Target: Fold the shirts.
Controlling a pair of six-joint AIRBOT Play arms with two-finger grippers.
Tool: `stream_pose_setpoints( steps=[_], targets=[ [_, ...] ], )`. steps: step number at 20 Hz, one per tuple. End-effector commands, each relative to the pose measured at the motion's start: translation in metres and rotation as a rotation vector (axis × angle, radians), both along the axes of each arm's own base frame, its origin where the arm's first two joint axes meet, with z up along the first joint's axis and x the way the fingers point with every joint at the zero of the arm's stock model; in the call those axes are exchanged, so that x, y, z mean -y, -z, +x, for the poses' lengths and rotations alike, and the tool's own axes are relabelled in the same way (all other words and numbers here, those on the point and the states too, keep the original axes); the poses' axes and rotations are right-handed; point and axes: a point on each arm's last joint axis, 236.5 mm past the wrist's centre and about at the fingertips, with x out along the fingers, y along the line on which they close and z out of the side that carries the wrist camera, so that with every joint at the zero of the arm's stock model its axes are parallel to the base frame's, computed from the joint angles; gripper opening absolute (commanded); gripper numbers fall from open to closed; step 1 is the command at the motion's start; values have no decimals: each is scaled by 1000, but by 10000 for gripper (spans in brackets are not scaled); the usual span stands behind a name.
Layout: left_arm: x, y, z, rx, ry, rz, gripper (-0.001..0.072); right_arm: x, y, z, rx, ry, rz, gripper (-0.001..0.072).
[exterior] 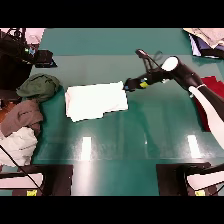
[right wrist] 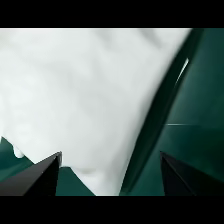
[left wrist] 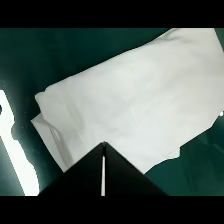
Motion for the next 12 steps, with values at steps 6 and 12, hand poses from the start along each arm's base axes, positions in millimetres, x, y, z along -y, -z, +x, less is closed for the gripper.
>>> stream_pose_setpoints(
  steps=[6, 12],
  targets=[
    [0, -1, 1, 6, -3, -2, 20, -29, 54, 0, -274, -14, 148, 704],
    [0, -1, 1, 4, -2, -2, 20, -95, 65, -12, -337, -105, 243, 505]
  ],
)
